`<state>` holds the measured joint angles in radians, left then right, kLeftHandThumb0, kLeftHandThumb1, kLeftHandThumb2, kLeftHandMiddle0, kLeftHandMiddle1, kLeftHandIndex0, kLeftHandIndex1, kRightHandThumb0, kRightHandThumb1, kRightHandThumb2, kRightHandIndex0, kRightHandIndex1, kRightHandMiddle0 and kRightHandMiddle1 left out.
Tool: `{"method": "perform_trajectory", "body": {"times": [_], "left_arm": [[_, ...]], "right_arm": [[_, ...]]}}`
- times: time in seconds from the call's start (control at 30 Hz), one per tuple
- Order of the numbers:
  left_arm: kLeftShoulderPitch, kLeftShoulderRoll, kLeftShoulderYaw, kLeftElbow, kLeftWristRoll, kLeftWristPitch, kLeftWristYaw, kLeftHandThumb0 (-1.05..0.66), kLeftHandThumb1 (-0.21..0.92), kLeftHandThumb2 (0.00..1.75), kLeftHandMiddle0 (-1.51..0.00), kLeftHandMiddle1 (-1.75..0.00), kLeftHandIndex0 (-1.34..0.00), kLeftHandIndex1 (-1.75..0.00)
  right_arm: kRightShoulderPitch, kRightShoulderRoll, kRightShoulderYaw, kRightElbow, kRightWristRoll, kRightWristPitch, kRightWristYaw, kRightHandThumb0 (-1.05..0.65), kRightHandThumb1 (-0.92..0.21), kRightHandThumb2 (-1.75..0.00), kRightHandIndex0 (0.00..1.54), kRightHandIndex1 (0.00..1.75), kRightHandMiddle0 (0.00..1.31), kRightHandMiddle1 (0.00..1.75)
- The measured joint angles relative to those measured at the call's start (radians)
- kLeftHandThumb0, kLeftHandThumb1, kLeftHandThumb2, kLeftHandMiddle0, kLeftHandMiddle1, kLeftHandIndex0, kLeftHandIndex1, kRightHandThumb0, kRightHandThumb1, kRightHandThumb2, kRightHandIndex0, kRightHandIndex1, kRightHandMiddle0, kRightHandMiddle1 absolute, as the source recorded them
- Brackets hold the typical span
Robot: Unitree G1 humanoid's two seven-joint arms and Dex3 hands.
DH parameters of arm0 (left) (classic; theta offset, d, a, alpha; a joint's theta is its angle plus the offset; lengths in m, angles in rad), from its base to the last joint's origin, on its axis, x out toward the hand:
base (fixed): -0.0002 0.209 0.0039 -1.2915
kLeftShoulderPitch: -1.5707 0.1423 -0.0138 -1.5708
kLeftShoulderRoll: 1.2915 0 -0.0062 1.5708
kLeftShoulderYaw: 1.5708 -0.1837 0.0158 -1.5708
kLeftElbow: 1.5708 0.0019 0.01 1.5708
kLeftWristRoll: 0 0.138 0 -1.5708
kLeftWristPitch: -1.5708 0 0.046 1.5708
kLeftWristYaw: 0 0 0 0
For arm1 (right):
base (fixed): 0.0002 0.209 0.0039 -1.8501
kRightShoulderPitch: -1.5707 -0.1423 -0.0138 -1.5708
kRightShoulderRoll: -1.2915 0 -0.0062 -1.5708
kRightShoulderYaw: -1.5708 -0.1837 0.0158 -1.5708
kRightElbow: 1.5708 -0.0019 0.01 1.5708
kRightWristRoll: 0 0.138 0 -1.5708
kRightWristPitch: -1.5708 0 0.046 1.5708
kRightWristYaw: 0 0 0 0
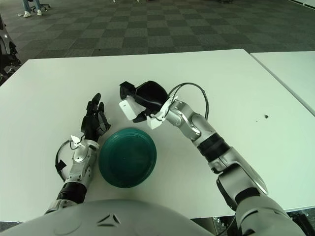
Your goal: Put the charger into the plate.
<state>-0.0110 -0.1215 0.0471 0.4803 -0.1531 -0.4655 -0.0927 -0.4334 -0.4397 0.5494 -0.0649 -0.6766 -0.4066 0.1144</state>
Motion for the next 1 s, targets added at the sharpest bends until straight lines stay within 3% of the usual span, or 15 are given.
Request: {"method": "perform_trajectory", "body": {"times": [0.4,0.57,0.73,1.0], "left_arm": [[0.000,0.000,-0.002,0.006,-0.002,-0.025,-0.036,-1.02,0.92,1.00,-0.09,0.00,0.00,-0.24],[0.005,0.000,-0.006,0.000,0.017,-0.025,-0.025,-0.98,0.92,1.00,-0.07,0.00,0.00,-0.19],[0.016,0.000,-0.013,-0.018,0.015,-0.009,-0.024,-0.96,0.92,1.01,-0.06,0.00,0.00,-0.20],[0.101,0.003,-0.058,-0.133,0.012,0.034,-0.002,-0.96,0.92,1.02,-0.07,0.00,0.00,-0.25]], "right_arm": [[0.089,-0.019,0.000,-0.140,0.002,-0.040,0.162,-0.44,-0.44,-1.17,1.10,1.75,0.52,1.75],[0.142,0.002,0.041,-0.187,-0.002,-0.029,0.222,-0.44,-0.45,-1.15,1.08,1.75,0.51,1.75],[0.195,0.026,0.099,-0.182,-0.041,-0.057,0.233,-0.43,-0.47,-1.13,1.08,1.75,0.49,1.75],[0.219,0.020,0.119,-0.094,-0.093,-0.167,0.188,-0.44,-0.45,-1.15,1.14,1.75,0.51,1.75]]}}
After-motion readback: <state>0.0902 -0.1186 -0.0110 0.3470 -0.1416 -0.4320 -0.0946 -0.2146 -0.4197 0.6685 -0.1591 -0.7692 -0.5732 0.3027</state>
